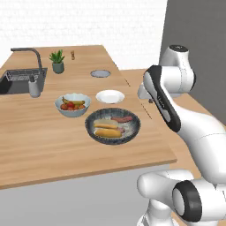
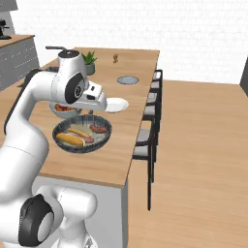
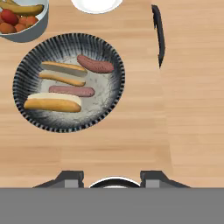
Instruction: Place one bun and one sausage from the bowl on each plate.
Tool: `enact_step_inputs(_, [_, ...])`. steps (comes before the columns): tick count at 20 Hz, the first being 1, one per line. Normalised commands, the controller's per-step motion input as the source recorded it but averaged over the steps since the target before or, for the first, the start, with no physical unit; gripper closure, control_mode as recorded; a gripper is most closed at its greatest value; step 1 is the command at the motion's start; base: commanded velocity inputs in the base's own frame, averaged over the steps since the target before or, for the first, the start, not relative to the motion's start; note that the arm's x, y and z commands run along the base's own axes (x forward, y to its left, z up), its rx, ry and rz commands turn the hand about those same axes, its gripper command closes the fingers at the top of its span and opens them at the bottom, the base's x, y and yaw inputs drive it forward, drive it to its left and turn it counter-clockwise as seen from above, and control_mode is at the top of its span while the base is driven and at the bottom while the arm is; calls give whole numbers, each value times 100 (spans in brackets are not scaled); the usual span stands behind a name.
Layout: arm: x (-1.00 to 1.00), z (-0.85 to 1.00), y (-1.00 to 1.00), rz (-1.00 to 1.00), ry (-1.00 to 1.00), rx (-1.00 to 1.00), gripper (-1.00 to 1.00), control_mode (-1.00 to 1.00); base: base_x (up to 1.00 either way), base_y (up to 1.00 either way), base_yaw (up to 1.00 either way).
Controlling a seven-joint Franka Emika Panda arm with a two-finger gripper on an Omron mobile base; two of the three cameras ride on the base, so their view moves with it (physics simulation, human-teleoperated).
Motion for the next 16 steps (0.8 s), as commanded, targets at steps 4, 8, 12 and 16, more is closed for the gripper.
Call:
enact_step_inputs(4, [0, 0, 0, 0, 0, 0, -100, 100, -8, -16, 3])
enact_step_inputs(8, [0, 0, 0, 0, 0, 0, -100, 100, -52, -87, 14])
enact_step_inputs(12, [0, 0, 0, 0, 0, 0, -100, 100, -53, -96, 23])
enact_step_inputs(16, [0, 0, 0, 0, 0, 0, -100, 100, -17, -94, 39])
